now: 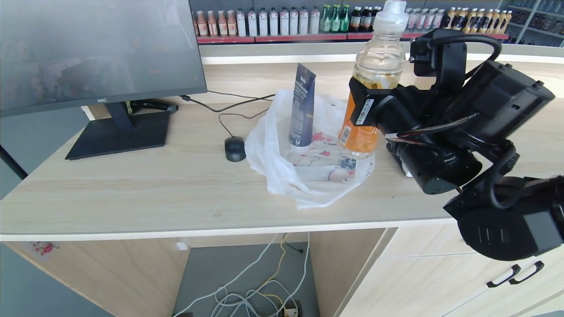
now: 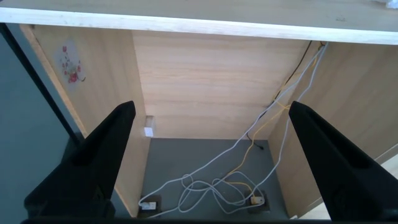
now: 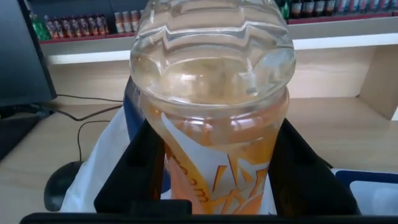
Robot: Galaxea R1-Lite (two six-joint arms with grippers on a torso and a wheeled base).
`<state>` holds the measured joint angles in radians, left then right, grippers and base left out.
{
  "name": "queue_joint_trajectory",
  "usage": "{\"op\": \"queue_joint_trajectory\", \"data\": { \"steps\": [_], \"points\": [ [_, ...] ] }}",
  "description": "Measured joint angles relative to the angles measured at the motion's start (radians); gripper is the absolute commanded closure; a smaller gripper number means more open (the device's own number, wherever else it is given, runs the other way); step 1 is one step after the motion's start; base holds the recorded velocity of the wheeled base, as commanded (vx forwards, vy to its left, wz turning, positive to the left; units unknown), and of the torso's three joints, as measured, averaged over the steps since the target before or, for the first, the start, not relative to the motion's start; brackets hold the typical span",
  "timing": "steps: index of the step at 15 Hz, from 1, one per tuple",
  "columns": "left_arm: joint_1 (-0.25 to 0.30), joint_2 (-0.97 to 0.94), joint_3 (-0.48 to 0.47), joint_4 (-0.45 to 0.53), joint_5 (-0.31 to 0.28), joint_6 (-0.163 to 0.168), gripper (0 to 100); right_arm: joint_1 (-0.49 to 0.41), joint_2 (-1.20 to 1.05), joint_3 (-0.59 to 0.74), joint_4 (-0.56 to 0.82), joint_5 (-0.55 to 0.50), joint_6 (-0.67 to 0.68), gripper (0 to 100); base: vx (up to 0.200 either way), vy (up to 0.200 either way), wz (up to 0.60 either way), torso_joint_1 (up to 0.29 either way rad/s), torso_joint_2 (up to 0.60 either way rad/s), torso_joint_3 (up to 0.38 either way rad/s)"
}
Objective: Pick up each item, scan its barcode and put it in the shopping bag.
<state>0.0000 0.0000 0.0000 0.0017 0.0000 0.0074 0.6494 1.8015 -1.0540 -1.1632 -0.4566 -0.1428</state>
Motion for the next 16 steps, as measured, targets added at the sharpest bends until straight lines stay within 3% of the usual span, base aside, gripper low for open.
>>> {"op": "queue_joint_trajectory", "data": {
  "steps": [5, 13, 16],
  "points": [
    [0.000, 0.000, 0.000, 0.000, 0.000, 0.000, 0, -0.055, 0.096, -0.047, 0.000, 0.066, 0.002, 100, 0.000, 0.000, 0.00, 0.000, 0.00, 0.000],
    [0.000, 0.000, 0.000, 0.000, 0.000, 0.000, 0, -0.087, 0.182, -0.127, 0.001, 0.071, 0.002, 100, 0.000, 0.000, 0.00, 0.000, 0.00, 0.000],
    [0.000, 0.000, 0.000, 0.000, 0.000, 0.000, 0, -0.079, 0.207, -0.214, 0.087, 0.086, 0.001, 100, 0.000, 0.000, 0.00, 0.000, 0.00, 0.000]
  ]
}}
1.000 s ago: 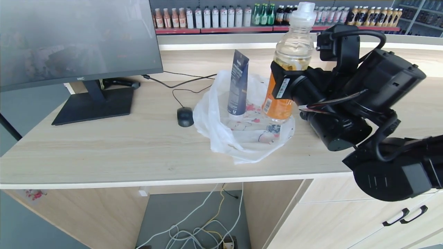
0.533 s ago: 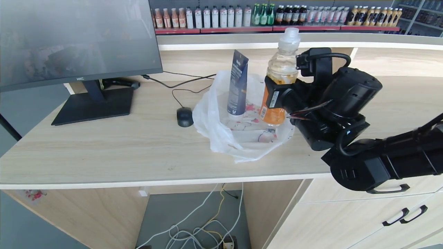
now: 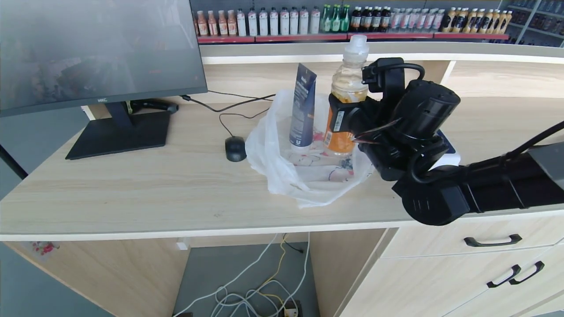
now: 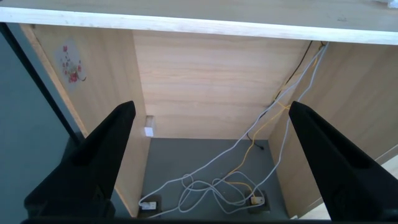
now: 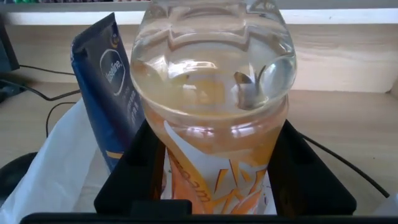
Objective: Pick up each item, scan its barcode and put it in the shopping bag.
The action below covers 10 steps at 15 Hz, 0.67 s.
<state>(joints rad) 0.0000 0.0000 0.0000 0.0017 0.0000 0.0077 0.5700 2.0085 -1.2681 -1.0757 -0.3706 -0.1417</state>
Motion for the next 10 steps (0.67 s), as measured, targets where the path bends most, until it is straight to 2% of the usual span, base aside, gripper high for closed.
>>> {"op": "queue_joint_trajectory", "data": {
  "steps": [3, 10],
  "points": [
    [0.000, 0.000, 0.000, 0.000, 0.000, 0.000, 0, 0.004, 0.033, -0.074, 0.025, 0.027, 0.001, 100, 0.000, 0.000, 0.00, 0.000, 0.00, 0.000],
    [0.000, 0.000, 0.000, 0.000, 0.000, 0.000, 0, -0.011, 0.055, -0.054, 0.028, 0.027, 0.021, 100, 0.000, 0.000, 0.00, 0.000, 0.00, 0.000]
  ]
}}
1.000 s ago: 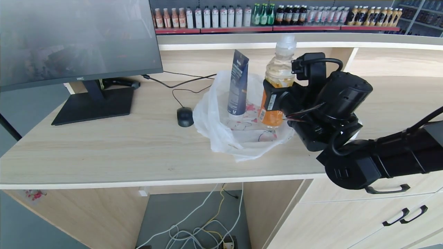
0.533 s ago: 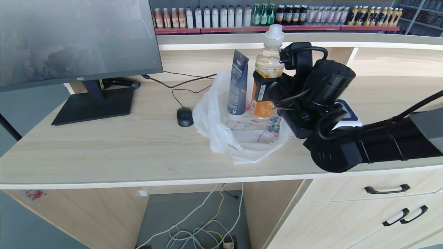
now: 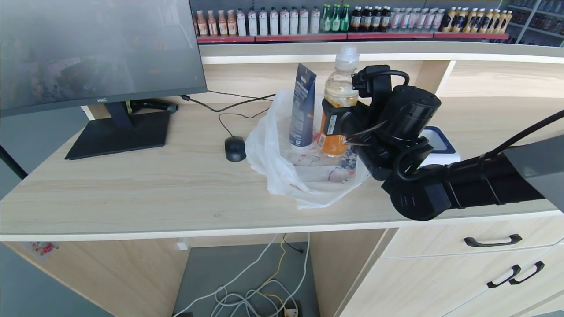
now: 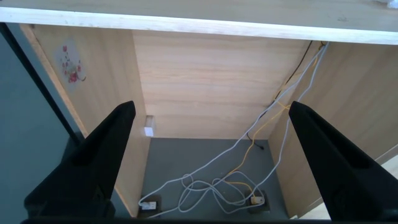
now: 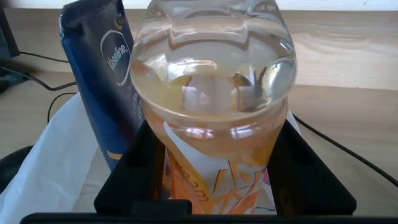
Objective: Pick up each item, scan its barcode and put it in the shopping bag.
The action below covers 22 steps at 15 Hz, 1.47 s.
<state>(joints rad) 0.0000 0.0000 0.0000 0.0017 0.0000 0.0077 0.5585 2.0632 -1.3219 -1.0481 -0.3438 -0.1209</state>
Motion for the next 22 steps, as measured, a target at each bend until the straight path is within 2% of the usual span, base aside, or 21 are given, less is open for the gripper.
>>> {"op": "queue_joint_trajectory", "data": {
  "steps": [22],
  "points": [
    [0.000, 0.000, 0.000, 0.000, 0.000, 0.000, 0, -0.013, 0.016, 0.056, -0.001, 0.002, 0.003, 100, 0.000, 0.000, 0.00, 0.000, 0.00, 0.000]
  ]
}}
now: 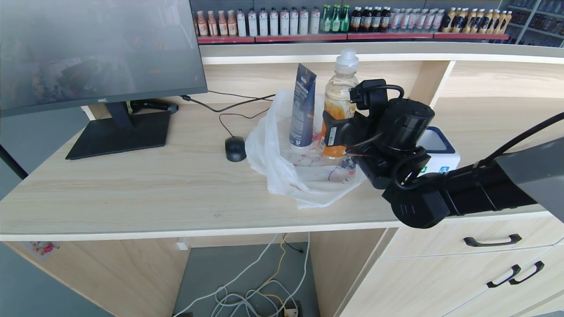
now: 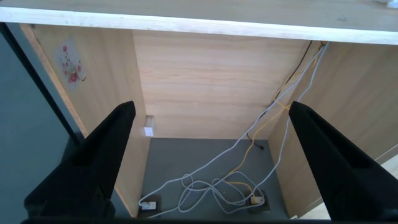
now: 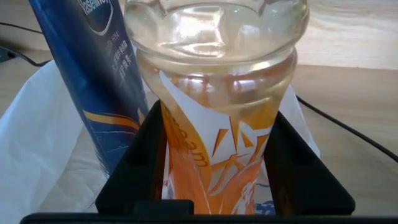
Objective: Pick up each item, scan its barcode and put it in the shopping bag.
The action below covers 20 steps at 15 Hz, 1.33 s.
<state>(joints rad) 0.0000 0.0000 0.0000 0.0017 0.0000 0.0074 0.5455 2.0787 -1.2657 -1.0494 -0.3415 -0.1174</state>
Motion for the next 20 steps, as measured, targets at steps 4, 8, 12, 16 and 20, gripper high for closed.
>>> {"op": "queue_joint_trajectory", "data": {
  "steps": [4, 8, 12, 16, 20],
  "points": [
    [0.000, 0.000, 0.000, 0.000, 0.000, 0.000, 0, 0.000, 0.000, -0.001, -0.010, 0.000, 0.000, 0, 0.000, 0.000, 0.00, 0.000, 0.00, 0.000],
    [0.000, 0.000, 0.000, 0.000, 0.000, 0.000, 0, -0.004, -0.015, -0.001, -0.011, -0.005, -0.002, 0, 0.000, 0.000, 0.00, 0.000, 0.00, 0.000],
    [0.000, 0.000, 0.000, 0.000, 0.000, 0.000, 0, -0.006, -0.053, 0.030, -0.031, -0.014, -0.009, 0, 0.000, 0.000, 0.00, 0.000, 0.00, 0.000],
    [0.000, 0.000, 0.000, 0.000, 0.000, 0.000, 0, -0.004, -0.140, 0.170, -0.111, -0.046, -0.012, 0, 0.000, 0.000, 0.00, 0.000, 0.00, 0.000],
    [0.000, 0.000, 0.000, 0.000, 0.000, 0.000, 0, -0.005, -0.305, 0.457, -0.177, -0.066, -0.011, 0, 0.000, 0.000, 0.00, 0.000, 0.00, 0.000]
  ]
}}
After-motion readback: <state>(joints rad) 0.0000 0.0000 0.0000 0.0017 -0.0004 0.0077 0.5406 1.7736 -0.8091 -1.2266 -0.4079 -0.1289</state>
